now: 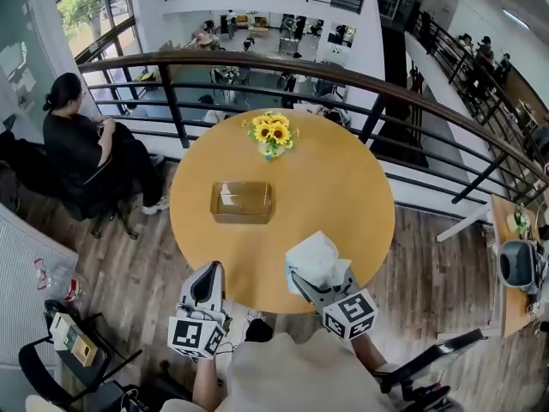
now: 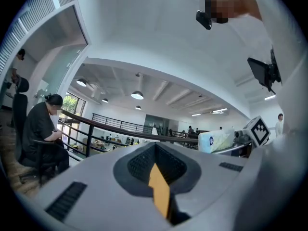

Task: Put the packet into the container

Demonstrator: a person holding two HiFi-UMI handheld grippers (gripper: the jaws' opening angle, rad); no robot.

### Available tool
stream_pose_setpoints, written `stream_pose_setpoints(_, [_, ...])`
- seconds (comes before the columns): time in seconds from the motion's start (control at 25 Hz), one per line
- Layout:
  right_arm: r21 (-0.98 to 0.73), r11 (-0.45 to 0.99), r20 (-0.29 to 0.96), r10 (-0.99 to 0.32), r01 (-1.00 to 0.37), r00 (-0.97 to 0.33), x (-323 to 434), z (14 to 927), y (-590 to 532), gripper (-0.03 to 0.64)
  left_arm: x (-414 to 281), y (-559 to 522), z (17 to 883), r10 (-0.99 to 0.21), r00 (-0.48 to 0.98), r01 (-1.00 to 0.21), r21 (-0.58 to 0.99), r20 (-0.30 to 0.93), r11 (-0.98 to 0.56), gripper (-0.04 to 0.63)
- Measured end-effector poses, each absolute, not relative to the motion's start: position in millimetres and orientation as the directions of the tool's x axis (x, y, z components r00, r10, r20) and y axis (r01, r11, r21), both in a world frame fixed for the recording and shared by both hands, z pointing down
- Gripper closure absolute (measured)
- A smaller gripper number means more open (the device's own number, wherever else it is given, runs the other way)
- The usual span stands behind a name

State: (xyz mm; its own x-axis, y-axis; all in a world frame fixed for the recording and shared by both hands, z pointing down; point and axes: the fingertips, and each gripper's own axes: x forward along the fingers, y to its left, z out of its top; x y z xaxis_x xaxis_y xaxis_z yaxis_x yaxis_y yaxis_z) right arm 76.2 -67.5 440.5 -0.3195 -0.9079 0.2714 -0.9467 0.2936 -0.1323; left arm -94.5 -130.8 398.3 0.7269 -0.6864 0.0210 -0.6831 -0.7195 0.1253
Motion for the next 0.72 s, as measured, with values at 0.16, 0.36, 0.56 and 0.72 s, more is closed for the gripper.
stream_pose_setpoints(0.16, [-0.135, 0.285, 0.28, -0.908, -0.949, -0.312, 74.7, 441.1, -94.0, 0.336, -92.1, -159.4, 397.4, -0.671, 0.74, -0.67, 0.122, 0.034, -0.732, 0.591])
stream_pose_setpoints(0.36, [-0.145, 0.282, 0.292, -0.904, -0.948, -0.313, 70.1, 443.6, -121.2, 0.336, -96.9, -190.8, 395.3, -0.69, 0.723, -0.688, 0.124, 0.029, -0.715, 0.591])
stream_pose_setpoints(0.56, [-0.154, 0.277, 0.307, -0.899, -0.948, -0.312, 69.5, 447.7, -145.8, 0.336, -96.1, -212.5, 398.9, -0.689, 0.724, -0.687, 0.14, 0.037, -0.714, 0.591])
stream_pose_setpoints(0.72, [-0.158, 0.28, 0.313, -0.895, -0.947, -0.317, 67.1, 449.6, -156.3, 0.336, -93.2, -223.8, 404.2, -0.682, 0.729, -0.682, 0.144, 0.056, -0.717, 0.591])
